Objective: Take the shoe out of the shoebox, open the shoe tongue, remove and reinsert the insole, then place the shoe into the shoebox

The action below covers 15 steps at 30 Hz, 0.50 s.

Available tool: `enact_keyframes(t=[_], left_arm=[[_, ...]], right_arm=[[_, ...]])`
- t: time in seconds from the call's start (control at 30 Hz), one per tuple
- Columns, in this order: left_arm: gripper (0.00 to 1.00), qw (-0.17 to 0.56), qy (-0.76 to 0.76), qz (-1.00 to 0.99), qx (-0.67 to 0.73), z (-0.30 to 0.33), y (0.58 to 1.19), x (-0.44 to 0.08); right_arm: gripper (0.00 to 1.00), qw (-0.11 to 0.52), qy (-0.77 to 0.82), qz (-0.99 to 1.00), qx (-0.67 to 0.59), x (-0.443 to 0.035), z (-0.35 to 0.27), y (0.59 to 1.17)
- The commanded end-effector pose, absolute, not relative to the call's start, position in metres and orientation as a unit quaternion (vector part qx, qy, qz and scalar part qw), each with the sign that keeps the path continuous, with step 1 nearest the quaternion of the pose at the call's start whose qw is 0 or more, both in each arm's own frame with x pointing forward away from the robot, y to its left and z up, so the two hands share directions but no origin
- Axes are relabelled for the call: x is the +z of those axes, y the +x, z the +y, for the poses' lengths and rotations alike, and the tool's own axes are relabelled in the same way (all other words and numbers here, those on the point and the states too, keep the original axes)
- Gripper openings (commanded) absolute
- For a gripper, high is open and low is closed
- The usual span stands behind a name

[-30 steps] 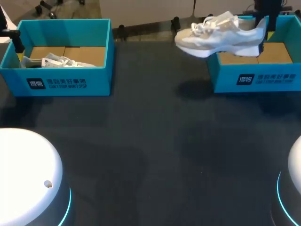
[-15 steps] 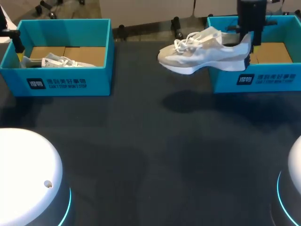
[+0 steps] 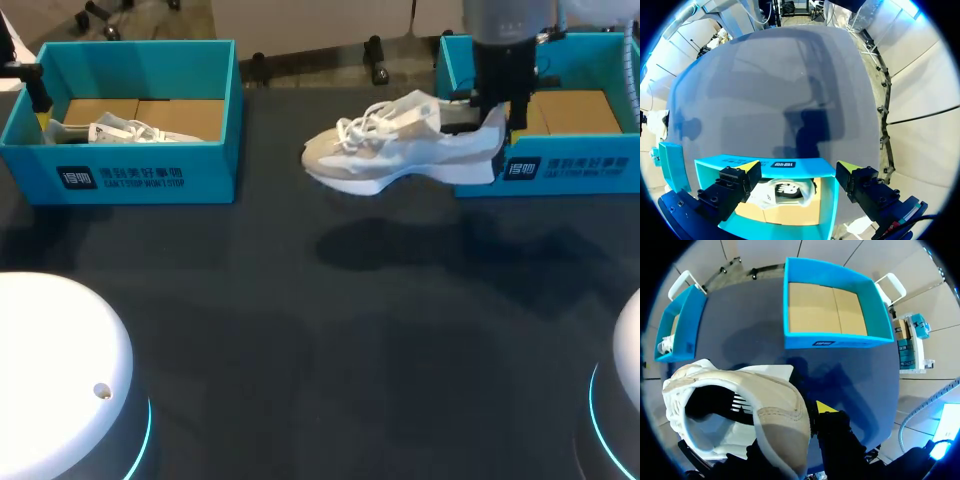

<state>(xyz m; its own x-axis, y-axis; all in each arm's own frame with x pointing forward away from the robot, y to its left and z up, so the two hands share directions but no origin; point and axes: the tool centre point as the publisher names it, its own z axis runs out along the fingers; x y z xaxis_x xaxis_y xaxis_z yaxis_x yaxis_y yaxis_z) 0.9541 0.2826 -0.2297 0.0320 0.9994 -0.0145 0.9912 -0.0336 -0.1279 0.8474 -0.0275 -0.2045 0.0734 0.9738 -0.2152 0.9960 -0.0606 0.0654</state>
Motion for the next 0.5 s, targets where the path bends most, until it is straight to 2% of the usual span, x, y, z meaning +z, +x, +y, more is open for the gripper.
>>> enact_keyframes(t=[0.03,0.5], left_arm=[[1.0,0.04,-0.718,-0.694,0.048,0.283,0.953,-0.229],[1.0,0.04,-0.718,-0.694,0.048,0.283,0.953,-0.229]], right_arm=[[0.0,0.125,0.722,0.68,-0.044,-0.204,-0.009,0.829],[0.0,0.083,0.723,0.684,-0.06,-0.218,0.057,0.756]])
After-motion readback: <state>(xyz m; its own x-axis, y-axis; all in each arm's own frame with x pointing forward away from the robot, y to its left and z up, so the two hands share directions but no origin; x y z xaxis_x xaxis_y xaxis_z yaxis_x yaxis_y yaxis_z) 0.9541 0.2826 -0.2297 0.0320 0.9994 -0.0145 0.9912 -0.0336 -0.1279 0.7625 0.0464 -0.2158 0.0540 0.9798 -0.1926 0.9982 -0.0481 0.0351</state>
